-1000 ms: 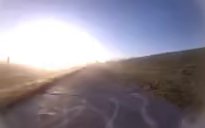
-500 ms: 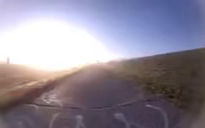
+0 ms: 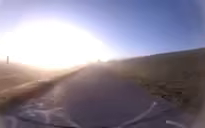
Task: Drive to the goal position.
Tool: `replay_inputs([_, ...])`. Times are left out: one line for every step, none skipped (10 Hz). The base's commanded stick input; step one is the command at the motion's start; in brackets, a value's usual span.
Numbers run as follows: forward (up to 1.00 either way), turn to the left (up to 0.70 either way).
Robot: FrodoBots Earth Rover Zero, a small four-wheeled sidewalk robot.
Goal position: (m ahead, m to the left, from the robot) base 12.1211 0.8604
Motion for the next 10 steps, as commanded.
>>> replay_inputs([1.00, 0.20])
replay_inputs([1.00, 0.00])
replay_inputs([1.00, 0.00])
replay_inputs([1.00, 0.00])
replay_inputs([1.00, 0.00])
replay_inputs([1.00, 0.00])
replay_inputs([1.00, 0.00])
replay_inputs([1.00, 0.00])
replay_inputs([1.00, 0.00])
replay_inputs([1.00, 0.00])
